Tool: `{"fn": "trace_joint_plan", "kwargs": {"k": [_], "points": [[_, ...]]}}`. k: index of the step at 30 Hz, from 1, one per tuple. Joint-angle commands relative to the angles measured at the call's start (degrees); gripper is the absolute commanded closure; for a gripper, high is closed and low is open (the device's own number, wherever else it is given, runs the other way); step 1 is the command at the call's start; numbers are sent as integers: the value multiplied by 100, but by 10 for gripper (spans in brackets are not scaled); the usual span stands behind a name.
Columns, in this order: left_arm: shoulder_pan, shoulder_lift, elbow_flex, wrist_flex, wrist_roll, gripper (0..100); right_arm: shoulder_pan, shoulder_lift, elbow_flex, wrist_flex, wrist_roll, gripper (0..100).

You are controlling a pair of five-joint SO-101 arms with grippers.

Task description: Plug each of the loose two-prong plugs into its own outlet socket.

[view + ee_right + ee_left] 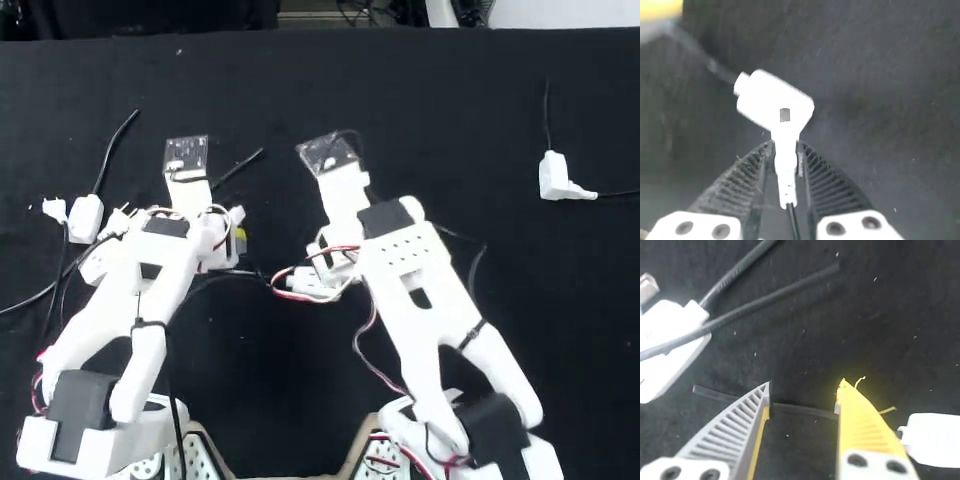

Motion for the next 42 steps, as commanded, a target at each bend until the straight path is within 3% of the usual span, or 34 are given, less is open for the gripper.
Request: {"fn": "trace_joint_plan", "kwargs": {"k": [1,10,21,27,35,42], "points": [[-84,-211,338,-510,79,780,-193,-690,251,299,598,988],[-31,-220,743,-1055,97,780,-457,-1895,1736,-149,1055,988],[154,-281,796,-132,123,780,703,-321,1138,-1143,1521,988],[215,-281,655,229,-167,780,800,347,523,-1319,1538,988],[154,-281,189,431,-123,780,818,303,207,-589,1319,988],[163,-273,259,193,-114,780,422,-831,1314,-466,1741,988]]}}
